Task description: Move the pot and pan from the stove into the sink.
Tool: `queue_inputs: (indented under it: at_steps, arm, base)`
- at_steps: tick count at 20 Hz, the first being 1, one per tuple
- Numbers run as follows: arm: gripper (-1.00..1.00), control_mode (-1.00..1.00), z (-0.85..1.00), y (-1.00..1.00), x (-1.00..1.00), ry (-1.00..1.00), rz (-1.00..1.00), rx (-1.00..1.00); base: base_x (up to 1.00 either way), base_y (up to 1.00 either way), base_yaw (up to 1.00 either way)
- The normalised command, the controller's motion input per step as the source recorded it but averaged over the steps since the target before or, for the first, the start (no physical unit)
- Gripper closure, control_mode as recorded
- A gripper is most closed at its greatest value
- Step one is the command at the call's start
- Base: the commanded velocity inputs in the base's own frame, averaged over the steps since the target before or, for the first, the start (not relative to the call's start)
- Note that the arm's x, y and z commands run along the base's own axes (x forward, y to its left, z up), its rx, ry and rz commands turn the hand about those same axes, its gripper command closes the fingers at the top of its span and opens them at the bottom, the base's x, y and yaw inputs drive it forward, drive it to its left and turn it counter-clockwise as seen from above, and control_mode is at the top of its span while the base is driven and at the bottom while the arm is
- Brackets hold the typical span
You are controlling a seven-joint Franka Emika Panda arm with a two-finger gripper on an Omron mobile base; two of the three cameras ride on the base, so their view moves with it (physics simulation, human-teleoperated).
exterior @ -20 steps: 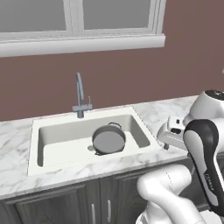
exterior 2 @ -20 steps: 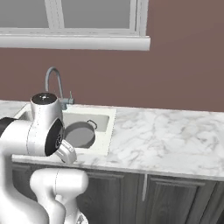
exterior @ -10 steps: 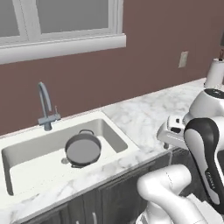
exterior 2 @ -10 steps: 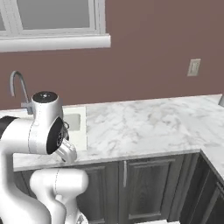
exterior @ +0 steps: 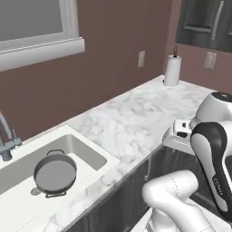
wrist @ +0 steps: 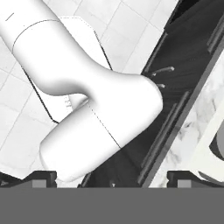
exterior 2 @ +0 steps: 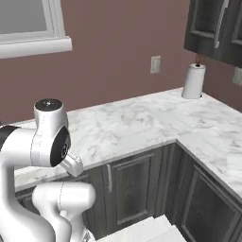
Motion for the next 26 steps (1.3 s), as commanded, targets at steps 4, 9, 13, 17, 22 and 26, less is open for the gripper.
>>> queue_inputs:
  at_steps: [4,9,13,17,22,26]
  arm:
    - [-1.00,1.00,0.00,0.00,0.00,0.00,0.00,0.00]
    - [-1.00,1.00,0.00,0.00,0.00,0.00,0.00,0.00]
    - [-1.00,1.00,0.00,0.00,0.00,0.00,0.00,0.00]
    - [-1.00,1.00,0.00,0.00,0.00,0.00,0.00,0.00]
    - [-1.00,1.00,0.00,0.00,0.00,0.00,0.00,0.00]
    - [-1.00,1.00,0.00,0.00,0.00,0.00,0.00,0.00]
  base:
    - [0.00,0.02,-0.50]
    - [0.00,0.02,-0.50]
    - [0.00,0.01,-0.50]
    - [0.00,0.02,-0.50]
    - [0.00,0.01,-0.50]
    - [0.00,0.00,-0.50]
